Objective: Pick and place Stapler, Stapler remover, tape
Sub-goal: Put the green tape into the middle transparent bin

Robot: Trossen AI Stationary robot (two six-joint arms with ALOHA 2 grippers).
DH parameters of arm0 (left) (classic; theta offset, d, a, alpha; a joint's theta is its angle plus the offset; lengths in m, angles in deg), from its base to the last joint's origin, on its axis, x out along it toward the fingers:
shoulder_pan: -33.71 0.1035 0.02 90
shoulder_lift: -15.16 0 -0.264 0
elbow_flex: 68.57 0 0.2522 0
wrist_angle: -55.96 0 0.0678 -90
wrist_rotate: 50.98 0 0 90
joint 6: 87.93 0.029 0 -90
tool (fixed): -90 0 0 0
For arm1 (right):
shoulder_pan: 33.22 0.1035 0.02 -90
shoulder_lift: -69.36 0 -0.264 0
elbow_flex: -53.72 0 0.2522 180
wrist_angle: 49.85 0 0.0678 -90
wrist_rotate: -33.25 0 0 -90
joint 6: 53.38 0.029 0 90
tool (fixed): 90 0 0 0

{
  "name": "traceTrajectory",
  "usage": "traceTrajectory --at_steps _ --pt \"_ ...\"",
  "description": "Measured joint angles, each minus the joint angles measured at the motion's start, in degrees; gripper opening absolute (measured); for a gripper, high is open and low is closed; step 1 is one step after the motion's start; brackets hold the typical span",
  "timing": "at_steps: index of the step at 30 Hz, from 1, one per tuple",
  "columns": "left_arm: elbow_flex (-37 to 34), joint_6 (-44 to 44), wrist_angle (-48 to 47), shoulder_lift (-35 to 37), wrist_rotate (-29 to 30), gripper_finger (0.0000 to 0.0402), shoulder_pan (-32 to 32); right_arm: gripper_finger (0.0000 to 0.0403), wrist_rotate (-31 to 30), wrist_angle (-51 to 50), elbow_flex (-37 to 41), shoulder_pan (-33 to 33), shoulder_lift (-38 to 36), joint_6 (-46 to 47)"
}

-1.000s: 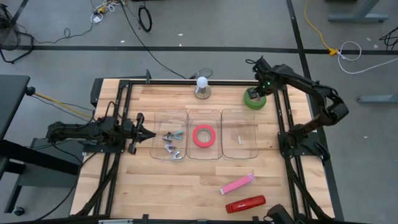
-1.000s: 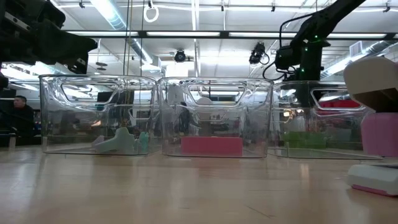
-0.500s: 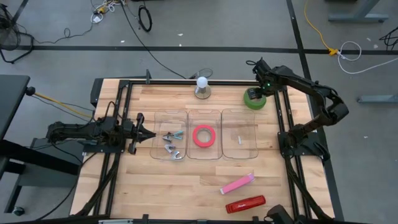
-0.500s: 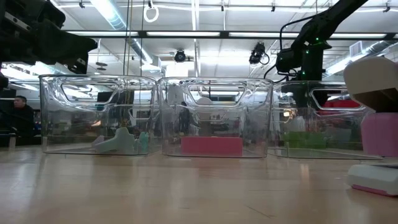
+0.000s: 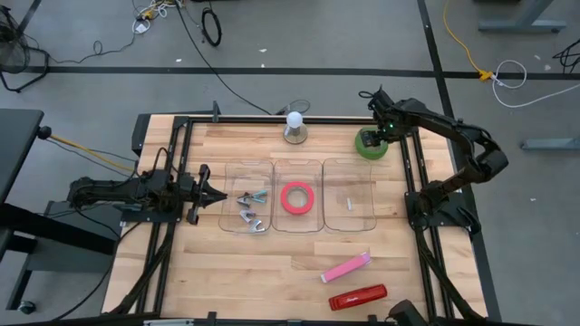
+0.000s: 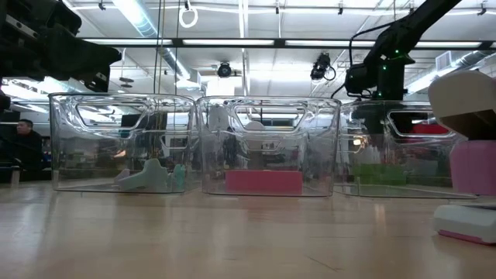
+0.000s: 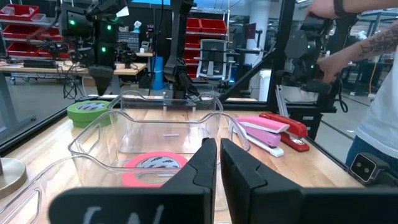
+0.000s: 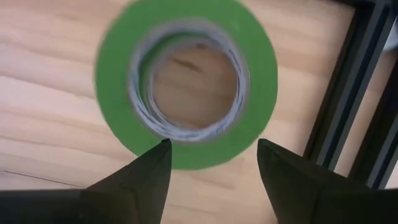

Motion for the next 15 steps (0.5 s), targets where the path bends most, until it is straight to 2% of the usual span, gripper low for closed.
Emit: traceTrajectory --at_steps 8,15 --pt "-0.01 -0.01 0.01 -0.01 0.0 0.0025 0.01 0.0237 0.16 1.56 4.83 0.0 0.0 3.47" --pt "0.0 -0.01 0.0 0.0 0.0 0.0025 0.0 0.0237 0.1 5.26 5.91 -0.18 0.0 6.27"
